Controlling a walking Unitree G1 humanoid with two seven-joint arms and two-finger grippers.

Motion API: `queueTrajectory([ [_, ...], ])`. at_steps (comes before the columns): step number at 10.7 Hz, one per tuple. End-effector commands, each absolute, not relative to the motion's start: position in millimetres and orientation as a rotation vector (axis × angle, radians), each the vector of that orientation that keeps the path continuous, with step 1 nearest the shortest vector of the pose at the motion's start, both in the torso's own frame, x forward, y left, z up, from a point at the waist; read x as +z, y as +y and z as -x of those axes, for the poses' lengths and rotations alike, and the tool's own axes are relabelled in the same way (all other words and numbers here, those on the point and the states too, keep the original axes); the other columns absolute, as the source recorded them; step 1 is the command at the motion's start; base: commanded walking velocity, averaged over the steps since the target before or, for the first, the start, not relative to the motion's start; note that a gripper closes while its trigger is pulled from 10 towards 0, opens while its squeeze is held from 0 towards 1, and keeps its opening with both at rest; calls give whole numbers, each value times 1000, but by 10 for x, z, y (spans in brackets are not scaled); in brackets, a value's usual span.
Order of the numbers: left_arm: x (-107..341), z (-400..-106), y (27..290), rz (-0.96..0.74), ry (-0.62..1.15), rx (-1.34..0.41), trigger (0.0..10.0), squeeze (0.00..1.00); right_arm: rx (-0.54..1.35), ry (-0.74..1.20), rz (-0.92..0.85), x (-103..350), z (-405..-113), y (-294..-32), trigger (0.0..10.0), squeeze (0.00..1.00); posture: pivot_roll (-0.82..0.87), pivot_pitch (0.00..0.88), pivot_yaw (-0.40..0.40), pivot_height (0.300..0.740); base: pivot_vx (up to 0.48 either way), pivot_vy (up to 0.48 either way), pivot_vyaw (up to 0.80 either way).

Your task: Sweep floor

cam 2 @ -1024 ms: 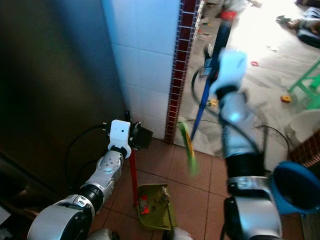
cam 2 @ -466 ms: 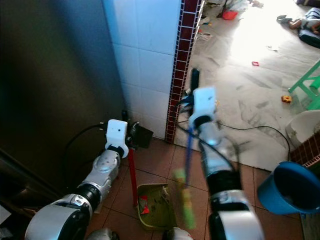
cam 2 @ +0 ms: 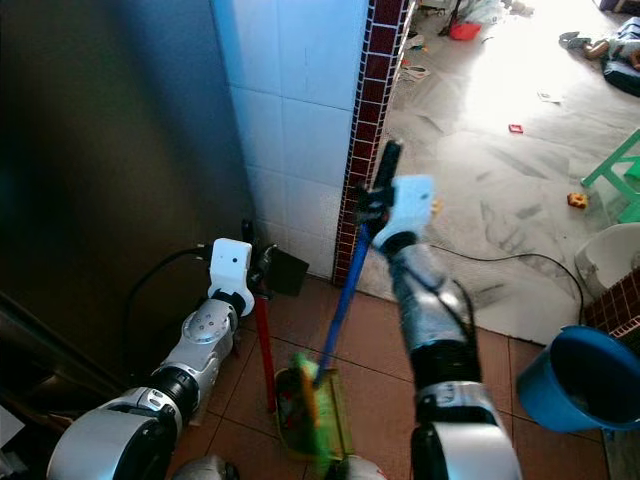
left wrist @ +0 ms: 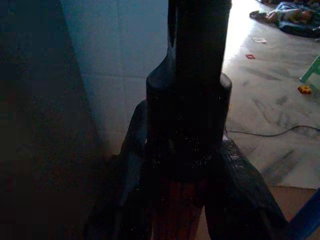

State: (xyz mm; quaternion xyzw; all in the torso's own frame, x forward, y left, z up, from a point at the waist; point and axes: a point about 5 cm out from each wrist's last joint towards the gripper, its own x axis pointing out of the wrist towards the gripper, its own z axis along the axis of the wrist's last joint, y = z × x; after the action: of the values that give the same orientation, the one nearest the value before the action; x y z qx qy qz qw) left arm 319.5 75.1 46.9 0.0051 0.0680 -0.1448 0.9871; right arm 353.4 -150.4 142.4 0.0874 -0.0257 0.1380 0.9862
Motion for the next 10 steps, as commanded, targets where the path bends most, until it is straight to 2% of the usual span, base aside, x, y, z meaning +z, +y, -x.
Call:
queueTrajectory([
  [1,412,-3161,727,1,174,-322,10000,0,312,-141,-193,1692,-3587,-1488,10000,0,-77,0,3,740,0,0,0],
  [3,449,-3191,759,-41,152,-307,10000,0,335,-200,-32,1816,-3583,-1598,10000,0,-76,0,4,740,0,0,0],
  [6,524,-3267,886,-17,131,-276,10000,0,329,-243,81,1811,-3525,-1675,10000,0,-76,0,8,740,0,0,0],
  [10,639,-3299,894,31,72,-349,10000,0,132,-173,139,1609,-3509,-1895,10000,0,-74,0,-4,740,0,0,0],
])
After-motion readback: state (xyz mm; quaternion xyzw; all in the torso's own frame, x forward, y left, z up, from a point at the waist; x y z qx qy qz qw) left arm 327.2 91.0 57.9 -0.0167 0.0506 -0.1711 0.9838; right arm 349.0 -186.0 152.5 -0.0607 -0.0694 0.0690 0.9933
